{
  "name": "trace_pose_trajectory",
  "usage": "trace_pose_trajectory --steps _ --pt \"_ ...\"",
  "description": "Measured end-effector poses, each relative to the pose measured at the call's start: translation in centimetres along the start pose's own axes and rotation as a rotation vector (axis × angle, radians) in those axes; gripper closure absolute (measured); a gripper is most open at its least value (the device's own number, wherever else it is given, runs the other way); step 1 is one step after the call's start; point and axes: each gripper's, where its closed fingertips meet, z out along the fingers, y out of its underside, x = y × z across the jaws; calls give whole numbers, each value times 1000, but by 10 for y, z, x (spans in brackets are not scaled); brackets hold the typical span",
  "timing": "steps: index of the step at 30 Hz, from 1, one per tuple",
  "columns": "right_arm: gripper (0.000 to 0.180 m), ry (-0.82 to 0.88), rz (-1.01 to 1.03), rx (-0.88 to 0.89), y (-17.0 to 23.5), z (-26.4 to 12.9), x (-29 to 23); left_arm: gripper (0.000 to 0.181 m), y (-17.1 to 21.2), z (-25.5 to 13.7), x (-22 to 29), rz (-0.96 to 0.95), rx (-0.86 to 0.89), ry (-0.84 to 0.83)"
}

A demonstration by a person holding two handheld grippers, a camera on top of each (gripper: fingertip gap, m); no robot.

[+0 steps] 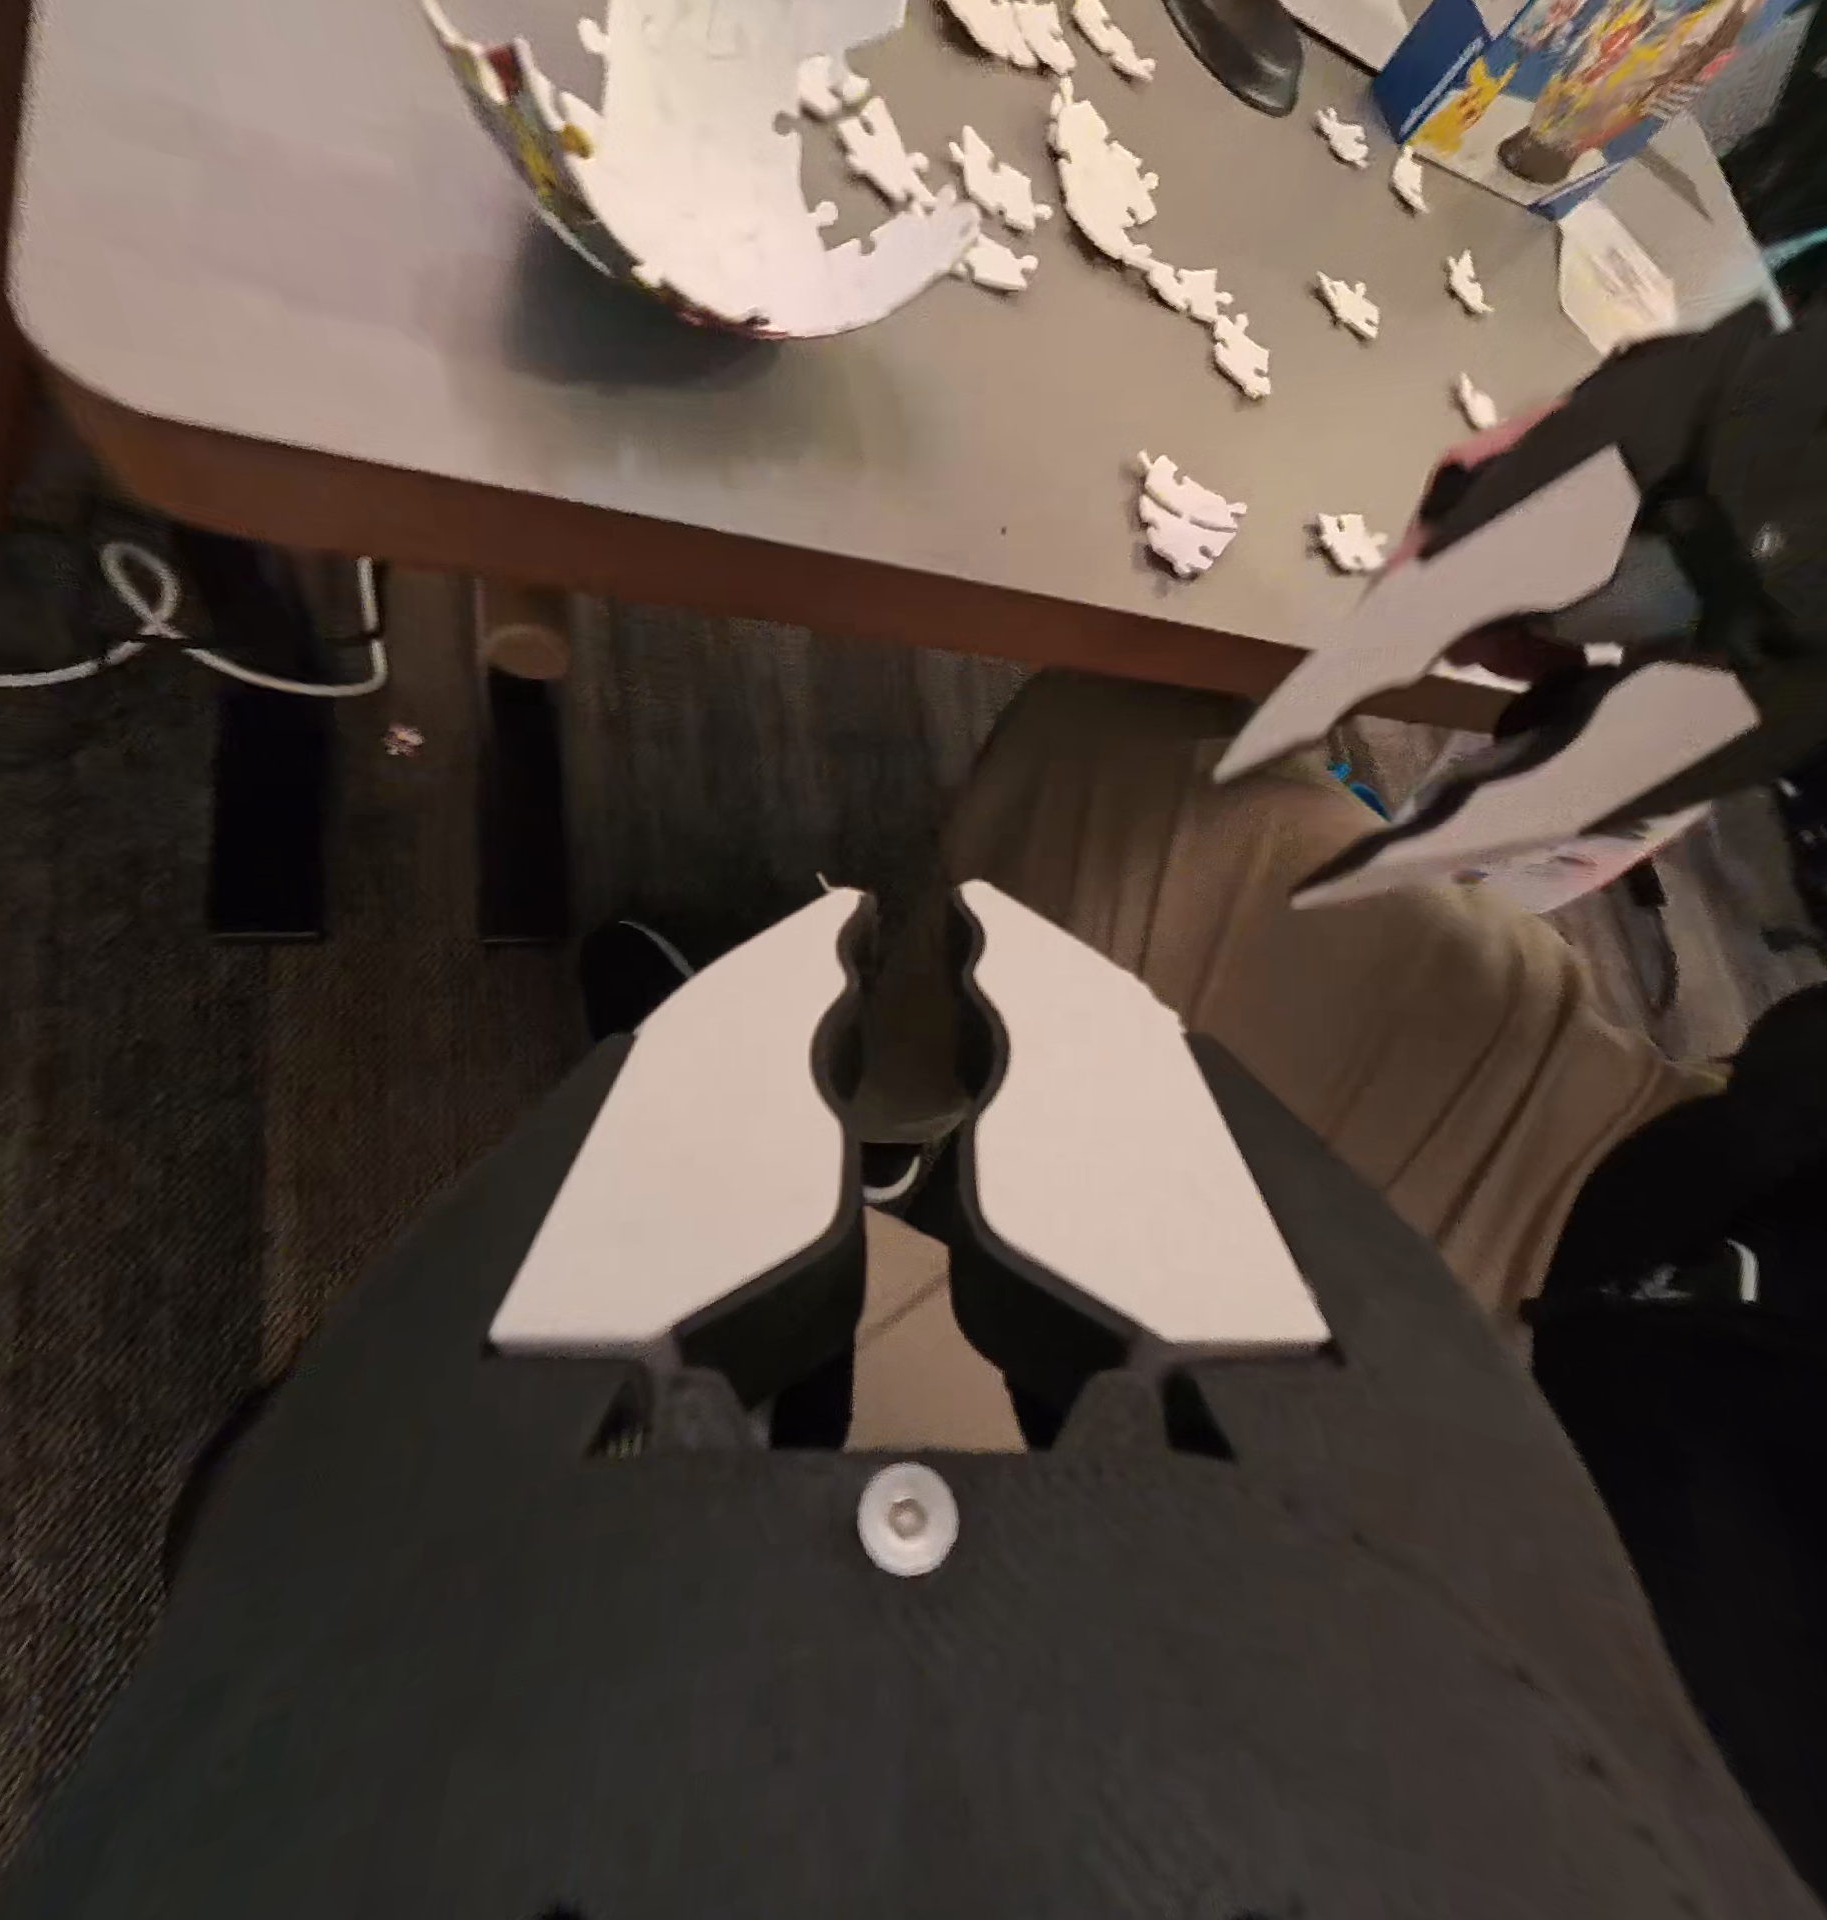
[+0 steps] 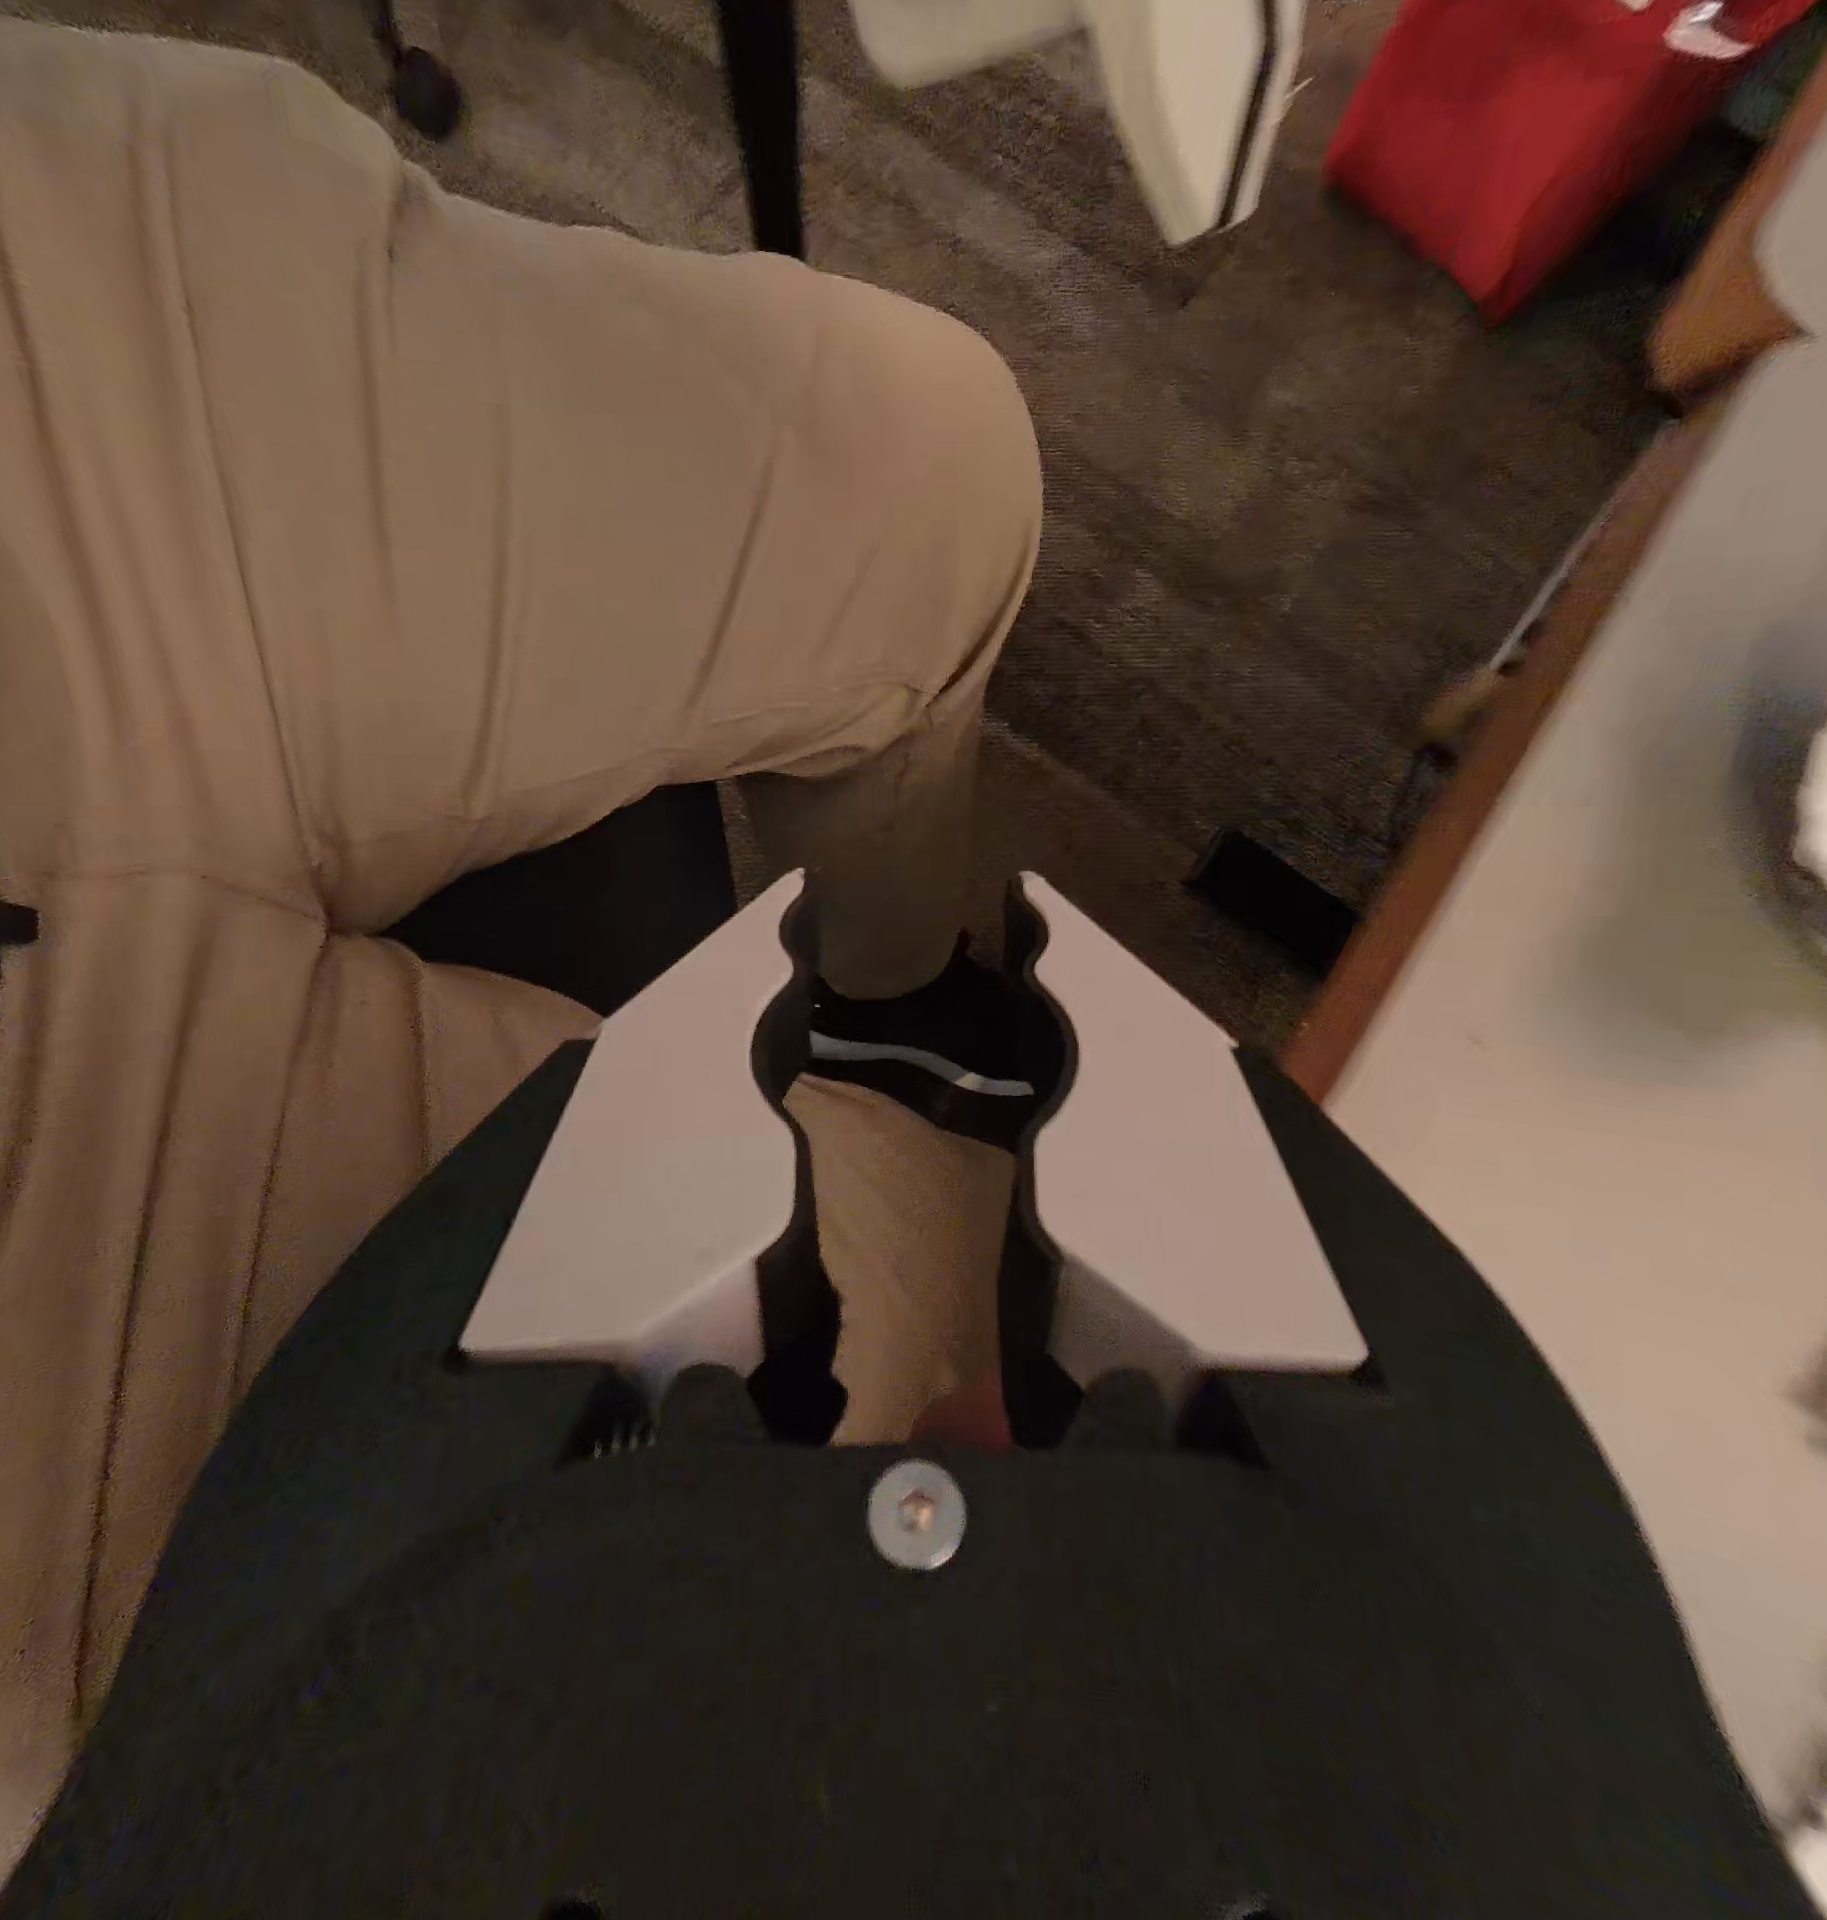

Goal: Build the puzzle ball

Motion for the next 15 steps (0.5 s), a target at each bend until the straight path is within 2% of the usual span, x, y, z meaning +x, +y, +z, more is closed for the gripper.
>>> trace_pose_trajectory --steps 3,8,11,15 --pt "139 -89 -15 -39 -8 27 -41 166 22 -23 2 -36 22 -43" --pt "129 -166 -144 -176 4 71 -99 166 105 -51 3 -82 -70 -125" --pt "126 -116 -220 -244 12 92 -100 166 130 -75 12 -81 -48 -157" --pt "125 0 -233 -262 3 120 -65 166 142 -102 32 -57 20 -166"
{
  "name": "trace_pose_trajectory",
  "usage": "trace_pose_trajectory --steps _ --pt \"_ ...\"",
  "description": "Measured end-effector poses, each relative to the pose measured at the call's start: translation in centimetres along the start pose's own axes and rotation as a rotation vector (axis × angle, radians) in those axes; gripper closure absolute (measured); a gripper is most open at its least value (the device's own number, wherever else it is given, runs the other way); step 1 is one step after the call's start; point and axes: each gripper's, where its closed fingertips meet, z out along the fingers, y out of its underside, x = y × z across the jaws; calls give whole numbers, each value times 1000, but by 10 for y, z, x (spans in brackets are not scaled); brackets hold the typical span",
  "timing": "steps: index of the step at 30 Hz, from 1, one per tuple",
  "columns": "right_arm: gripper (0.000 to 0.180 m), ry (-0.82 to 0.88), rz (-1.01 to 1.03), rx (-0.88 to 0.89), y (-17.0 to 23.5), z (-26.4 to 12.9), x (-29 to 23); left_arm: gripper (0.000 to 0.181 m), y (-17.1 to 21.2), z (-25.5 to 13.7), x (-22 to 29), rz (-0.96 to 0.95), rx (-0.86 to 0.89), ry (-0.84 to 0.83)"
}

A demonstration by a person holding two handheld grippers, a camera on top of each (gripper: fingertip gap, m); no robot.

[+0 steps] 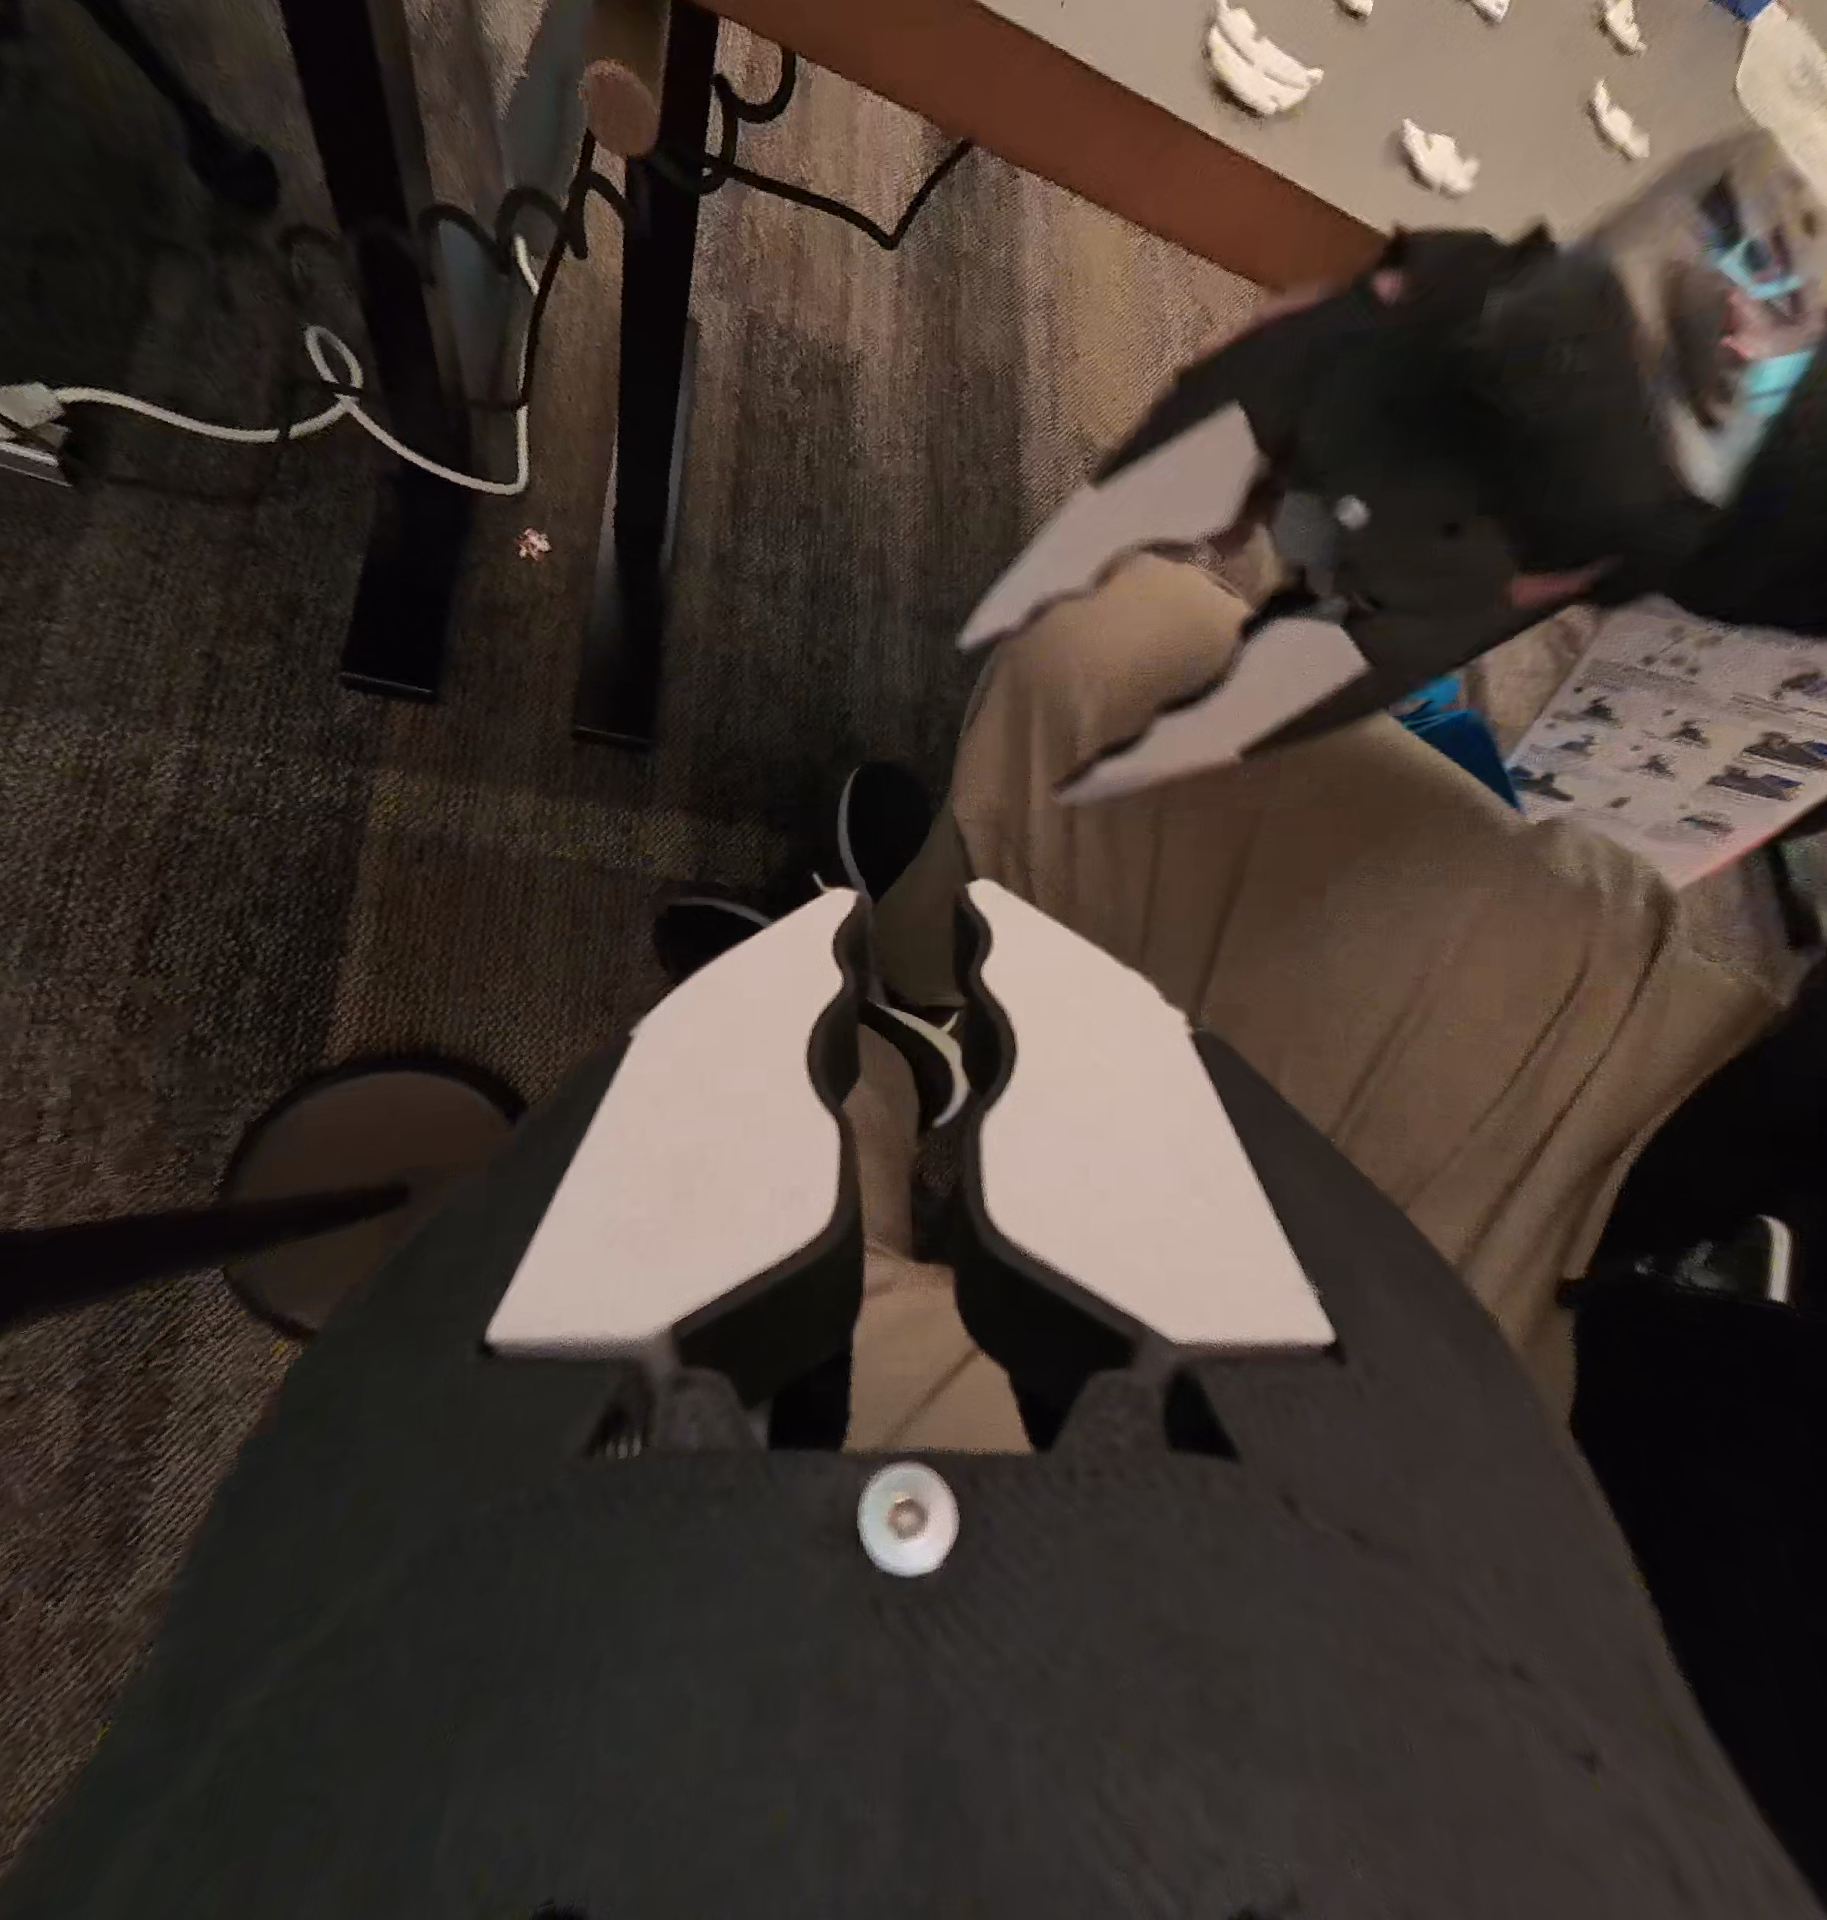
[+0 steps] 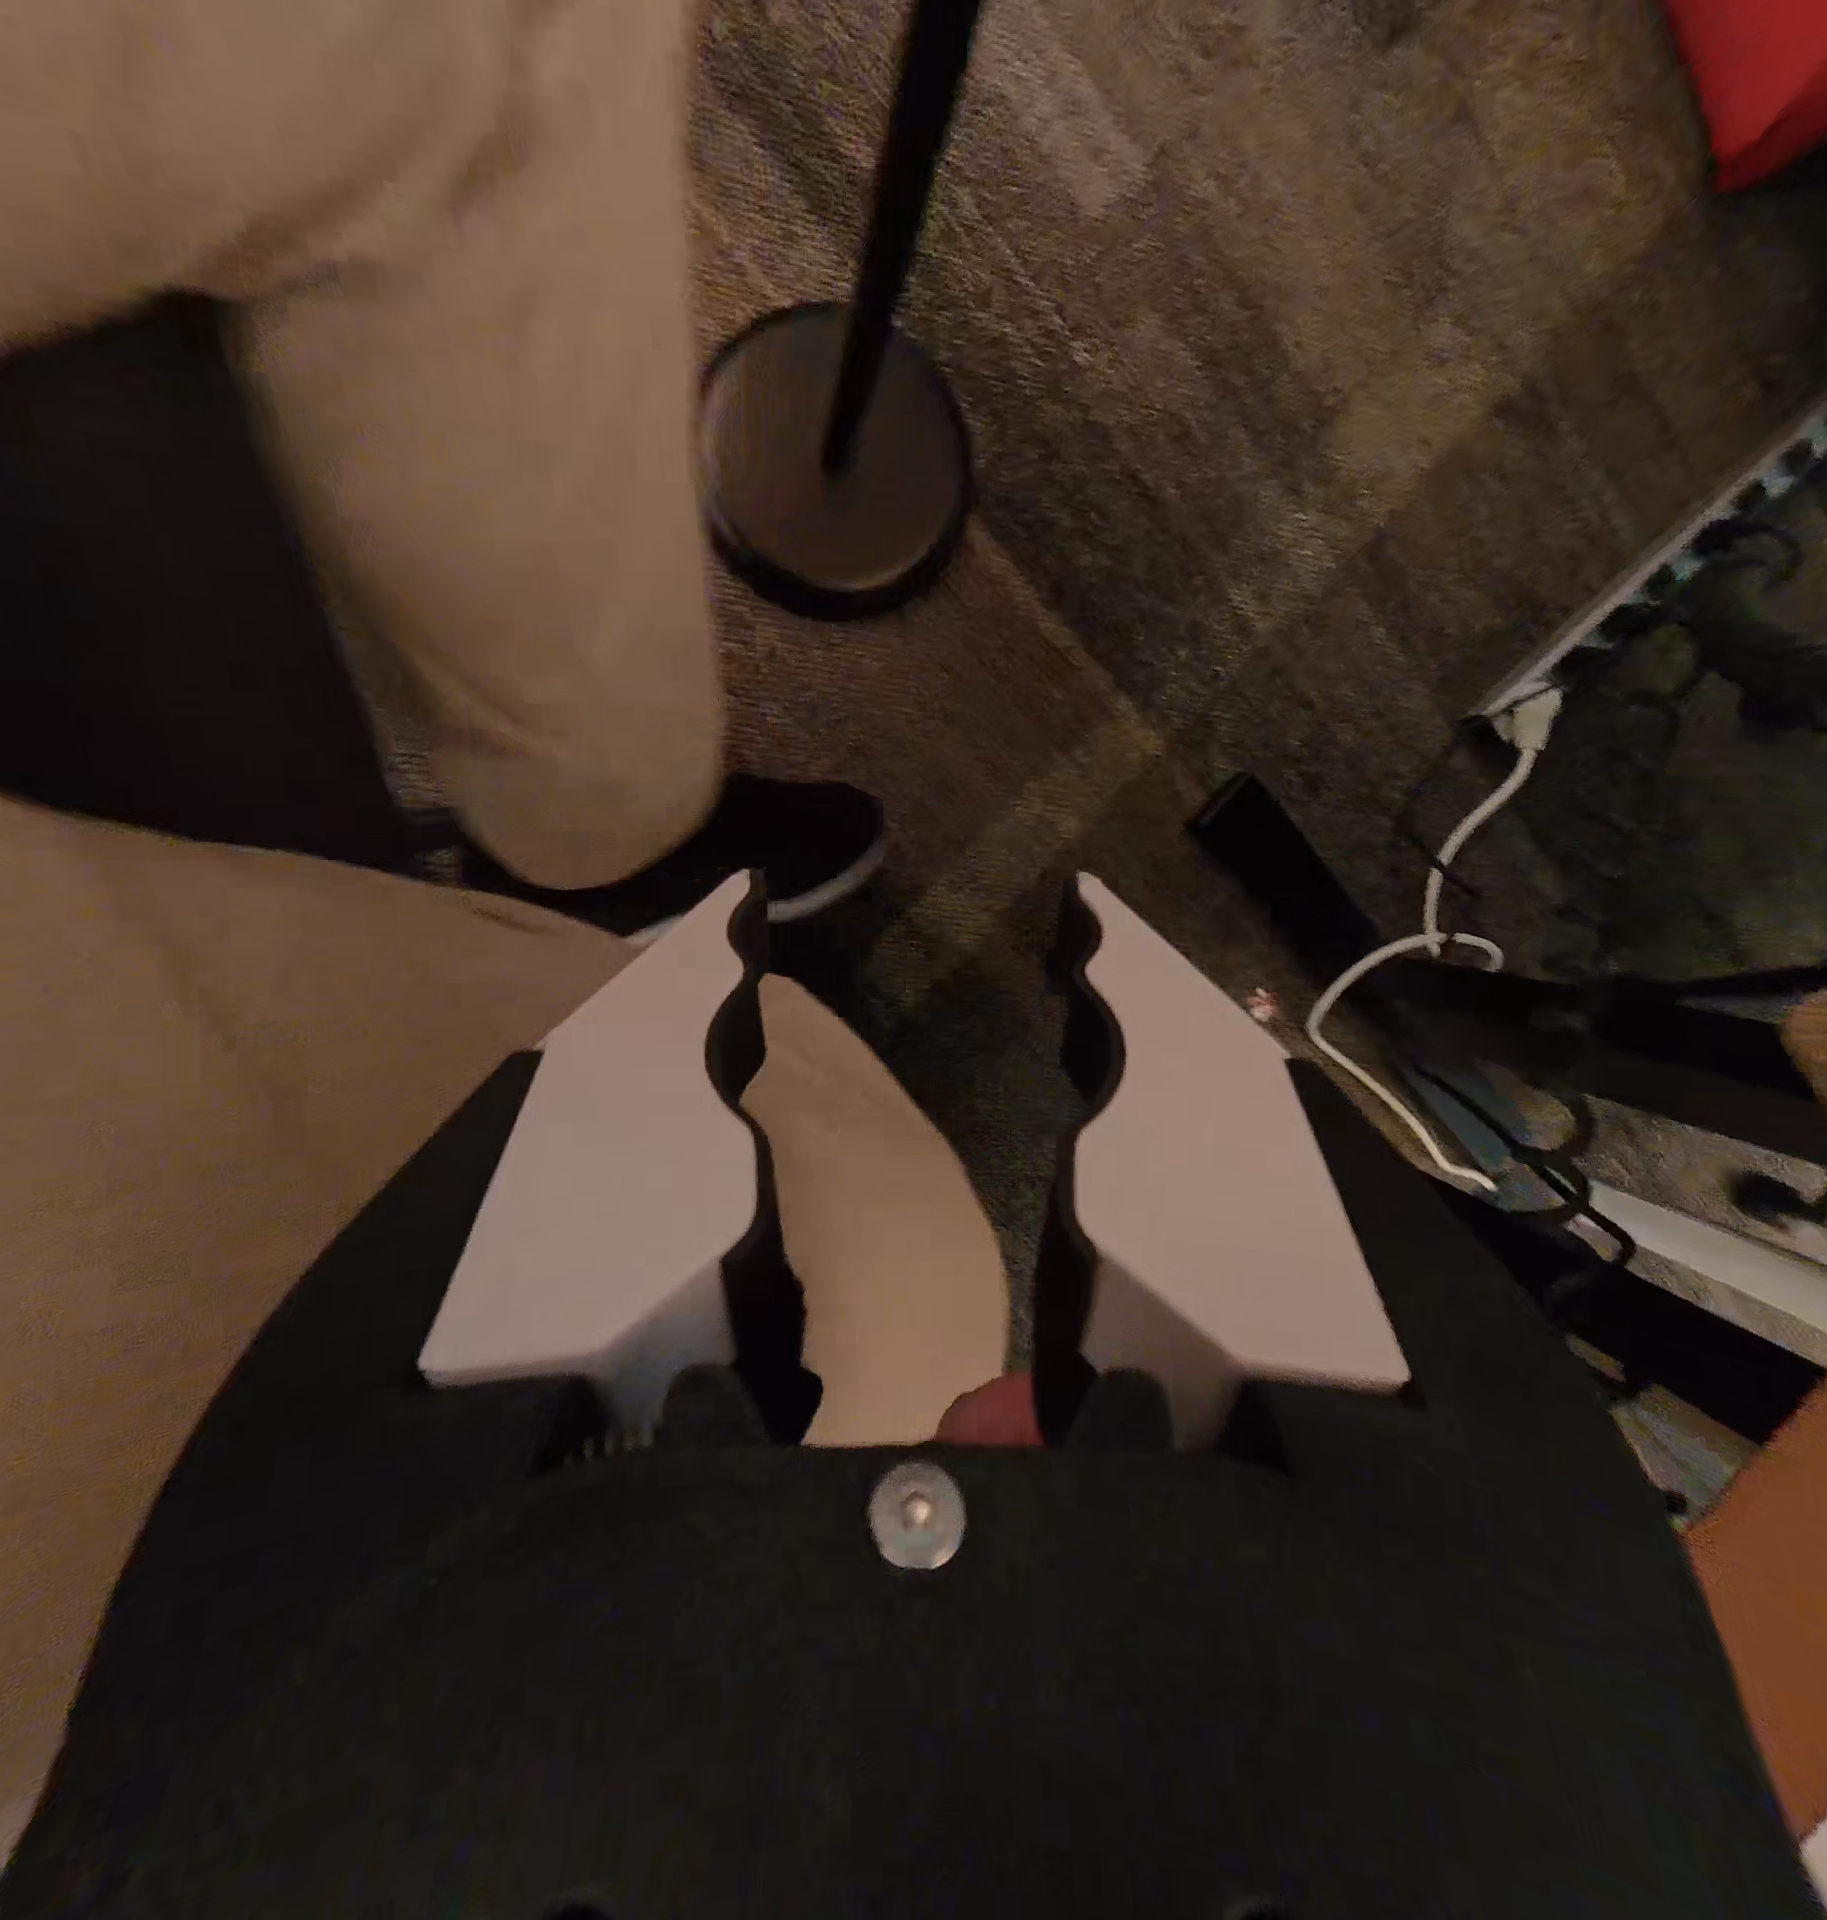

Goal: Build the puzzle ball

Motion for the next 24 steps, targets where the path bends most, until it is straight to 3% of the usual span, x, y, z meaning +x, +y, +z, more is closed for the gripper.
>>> trace_pose_trajectory --steps 7,12,17,24 --pt "127 135 147 -150 29 99 93 161 46 -28 -17 4 -114 -99" --pt "122 91 300 -273 91 206 144 158 84 -31 -50 -180 -170 -136" --pt "119 0 607 -328 156 309 166 155 142 4 -88 -434 -239 -73" --pt "131 95 856 -292 241 425 228 156 214 71 -139 -632 -323 2"
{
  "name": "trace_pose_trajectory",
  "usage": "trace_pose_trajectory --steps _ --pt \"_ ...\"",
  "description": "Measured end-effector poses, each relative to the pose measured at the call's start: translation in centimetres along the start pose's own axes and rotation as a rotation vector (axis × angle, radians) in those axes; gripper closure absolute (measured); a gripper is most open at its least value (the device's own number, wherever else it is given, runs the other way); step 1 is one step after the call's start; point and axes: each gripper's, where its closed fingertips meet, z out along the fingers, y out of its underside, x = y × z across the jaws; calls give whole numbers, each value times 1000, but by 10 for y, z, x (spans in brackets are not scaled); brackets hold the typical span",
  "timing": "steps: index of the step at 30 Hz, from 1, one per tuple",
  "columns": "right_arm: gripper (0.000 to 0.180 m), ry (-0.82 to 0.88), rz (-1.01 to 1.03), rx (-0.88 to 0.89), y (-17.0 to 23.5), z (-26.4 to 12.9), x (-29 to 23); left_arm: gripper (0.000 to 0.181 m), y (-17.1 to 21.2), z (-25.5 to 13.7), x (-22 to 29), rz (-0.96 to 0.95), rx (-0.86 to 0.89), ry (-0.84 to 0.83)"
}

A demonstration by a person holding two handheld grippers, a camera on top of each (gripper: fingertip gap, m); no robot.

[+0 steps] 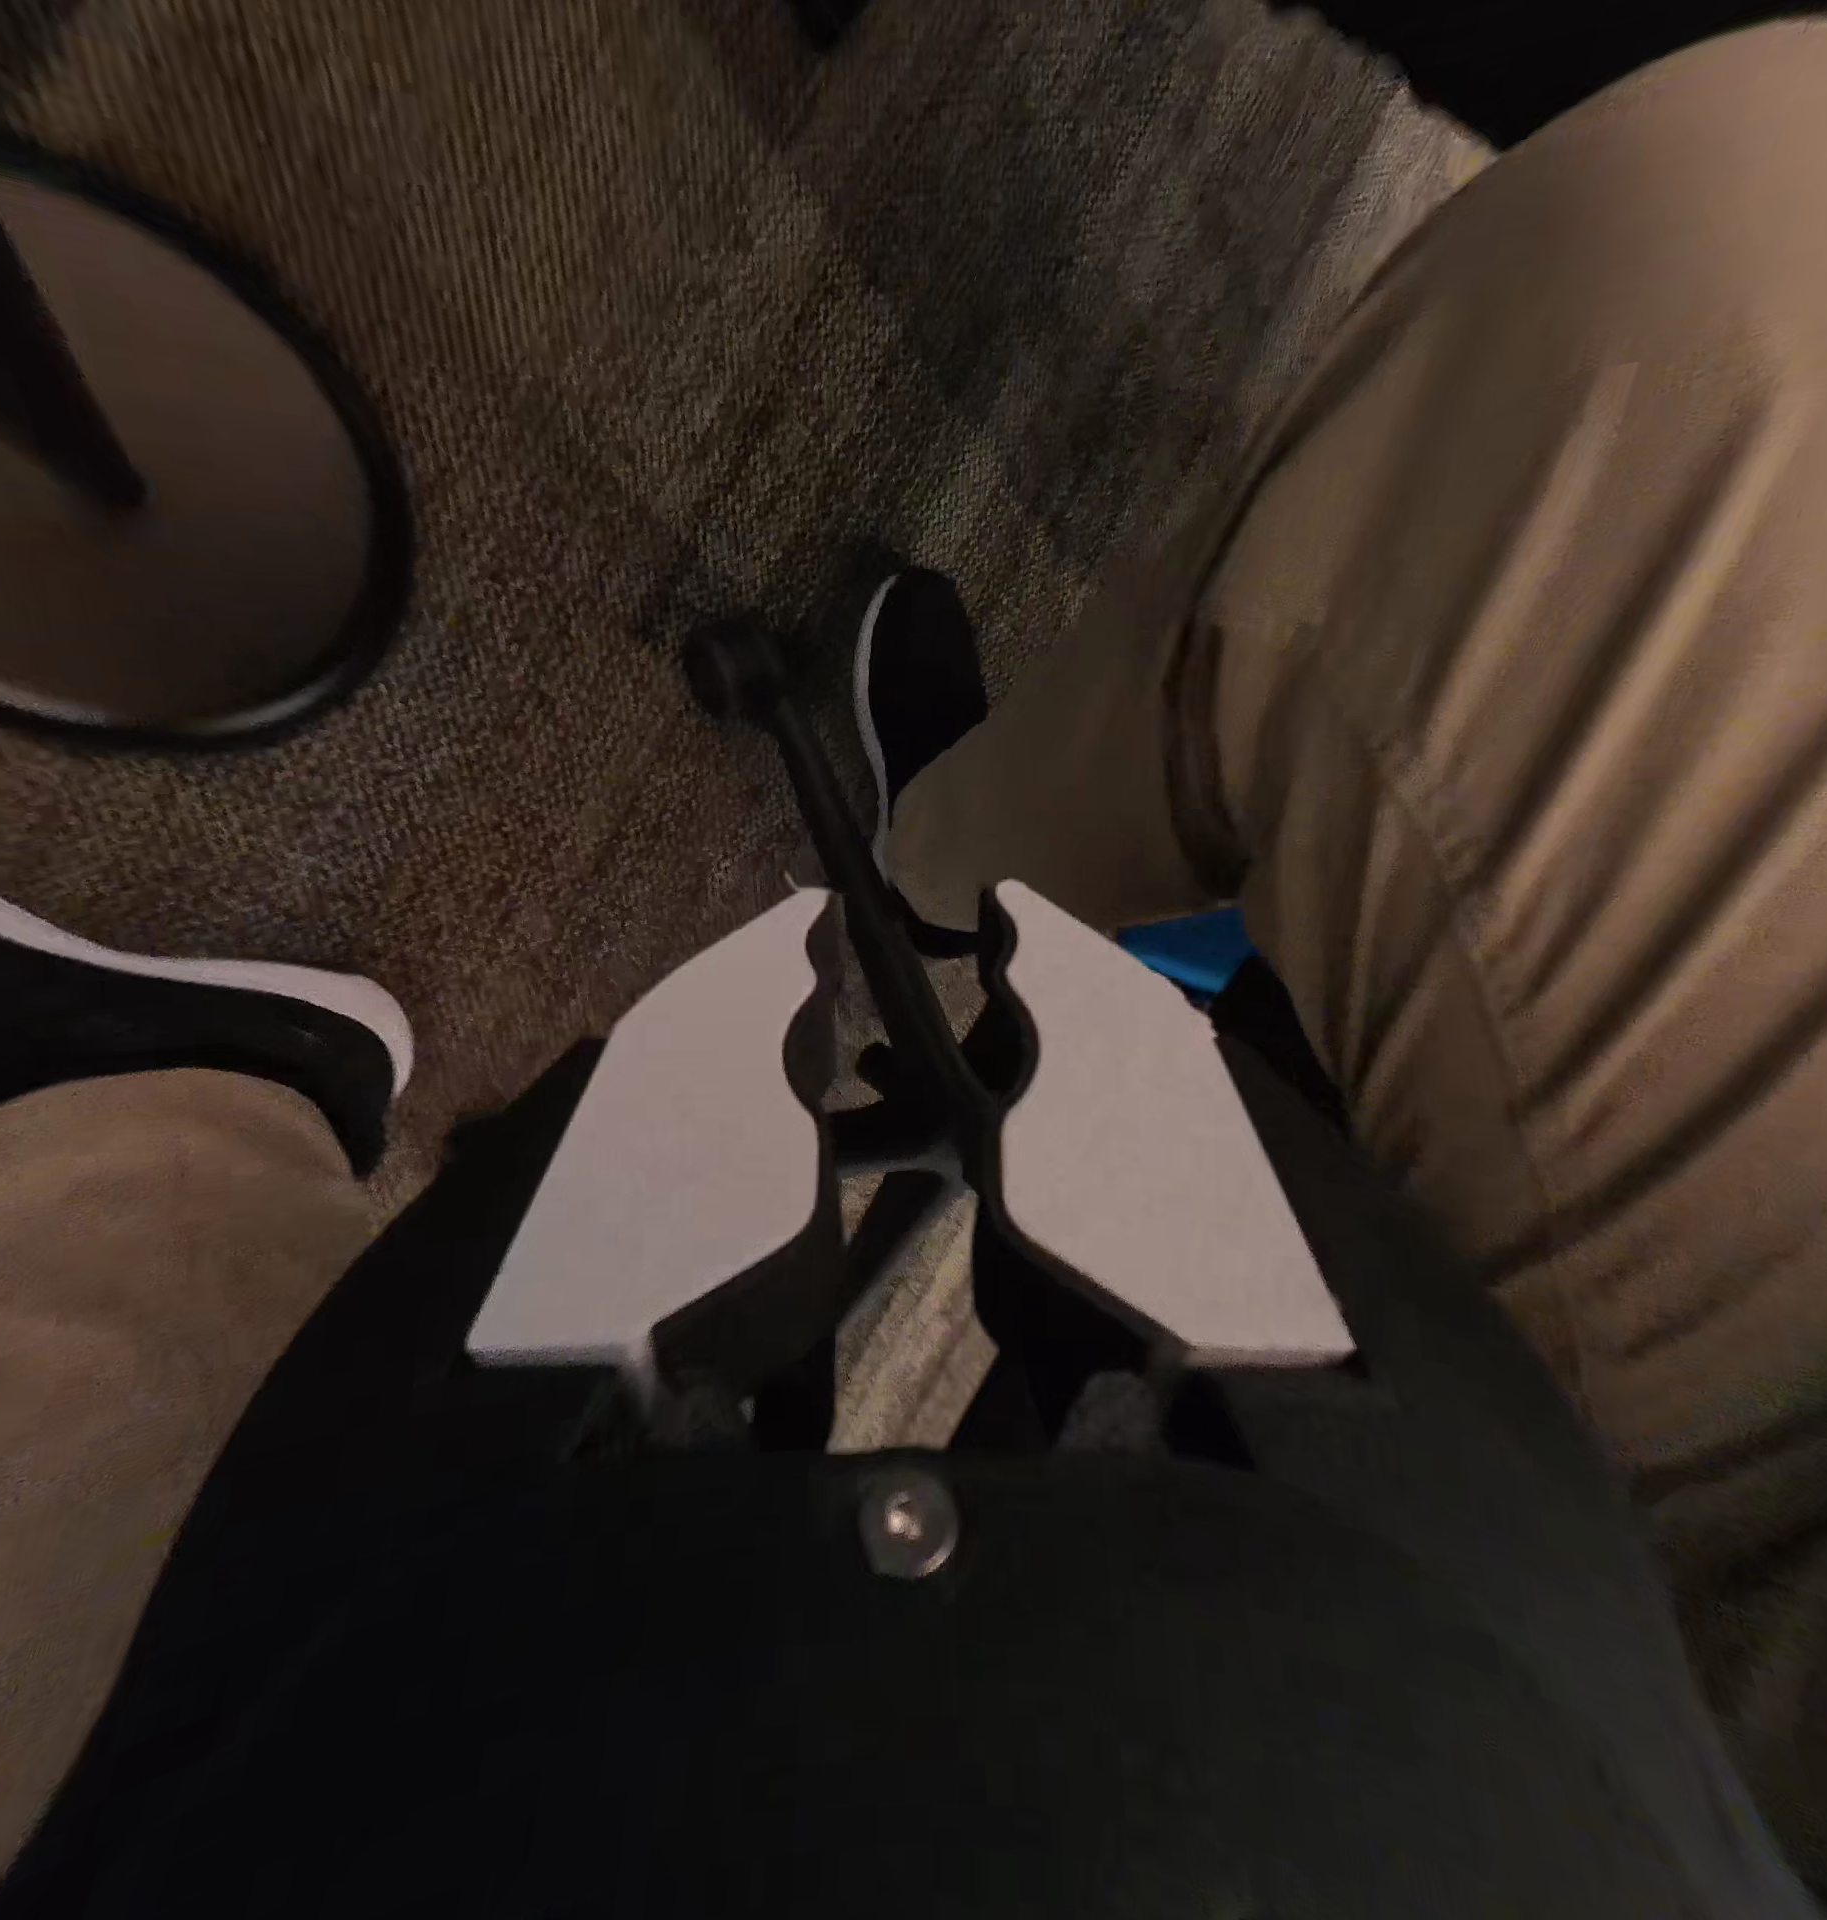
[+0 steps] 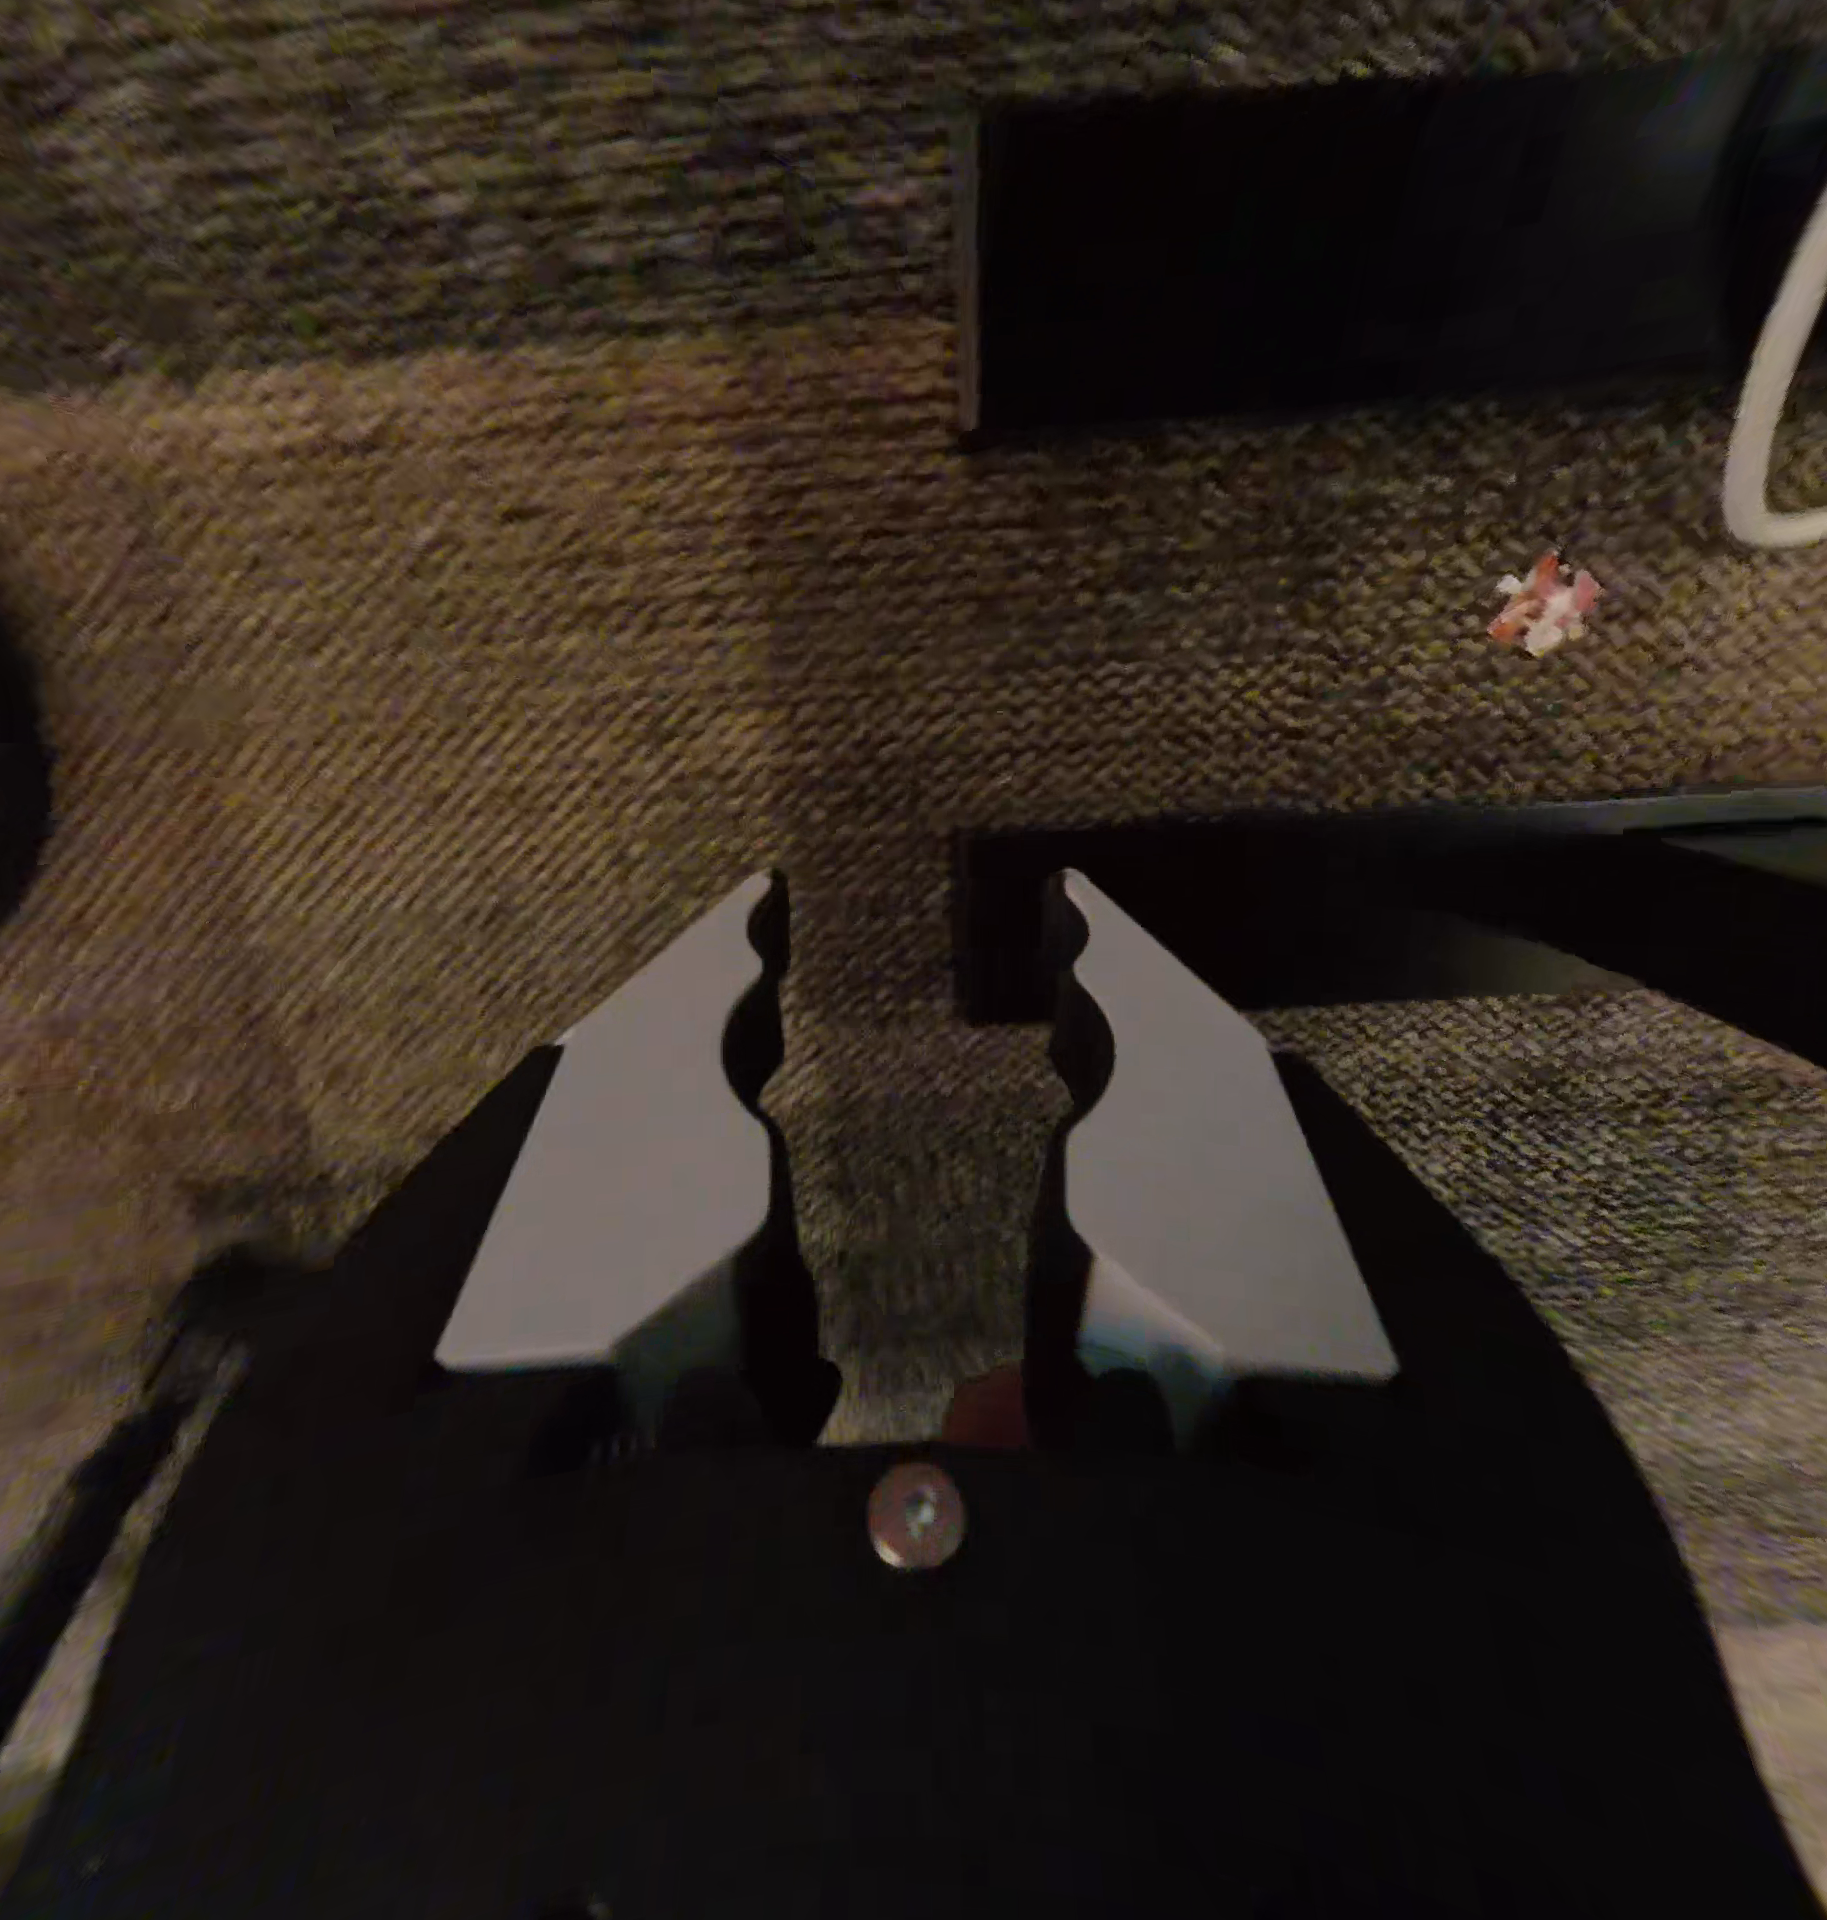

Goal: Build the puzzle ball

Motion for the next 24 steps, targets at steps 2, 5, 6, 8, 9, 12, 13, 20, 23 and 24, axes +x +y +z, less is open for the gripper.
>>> trace_pose_trajectory --steps 2,5,6,8,9,12,13,20,23,24 --pt "134 20 104 21 -4 31 32 156 8 16 -19 -50 -46 8" --pt "136 65 249 84 -11 65 79 158 10 27 -33 -80 -54 16" --pt "136 84 298 111 -13 74 95 158 11 30 -39 -98 -49 17" --pt "137 129 355 127 -9 90 126 159 9 38 -49 -148 -44 29" --pt "137 140 370 129 -7 98 138 158 8 41 -50 -165 -48 41" --pt "135 166 408 151 -5 116 171 157 4 42 -57 -122 -64 18" --pt "135 182 412 151 -5 120 181 158 4 40 -65 -112 -78 -18" --pt "134 213 398 164 -25 142 221 157 -2 42 -66 -209 -79 47" --pt "135 236 420 105 -27 155 233 157 0 44 -78 -212 -96 13" --pt "136 235 433 89 -26 159 234 156 1 44 -81 -211 -92 2"
